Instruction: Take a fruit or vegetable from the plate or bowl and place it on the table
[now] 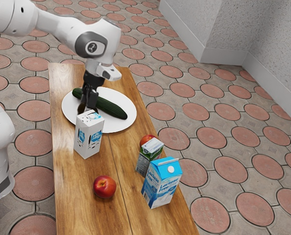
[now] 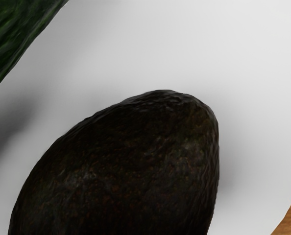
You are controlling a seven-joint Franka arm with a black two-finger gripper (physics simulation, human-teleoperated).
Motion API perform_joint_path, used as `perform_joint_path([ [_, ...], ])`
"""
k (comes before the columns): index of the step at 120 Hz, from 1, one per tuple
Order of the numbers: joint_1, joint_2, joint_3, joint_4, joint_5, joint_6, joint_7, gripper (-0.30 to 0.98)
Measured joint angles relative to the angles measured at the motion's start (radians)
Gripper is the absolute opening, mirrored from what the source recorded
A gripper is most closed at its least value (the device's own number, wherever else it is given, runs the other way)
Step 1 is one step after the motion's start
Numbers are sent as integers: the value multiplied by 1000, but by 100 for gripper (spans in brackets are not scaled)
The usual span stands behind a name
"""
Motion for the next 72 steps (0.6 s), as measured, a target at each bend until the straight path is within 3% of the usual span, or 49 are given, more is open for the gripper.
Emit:
perform_joint_path([
  [32, 0, 8, 0, -39, -78, 105, 2, 67],
  [72, 1, 9, 1, -82, -127, 193, -17, 43],
])
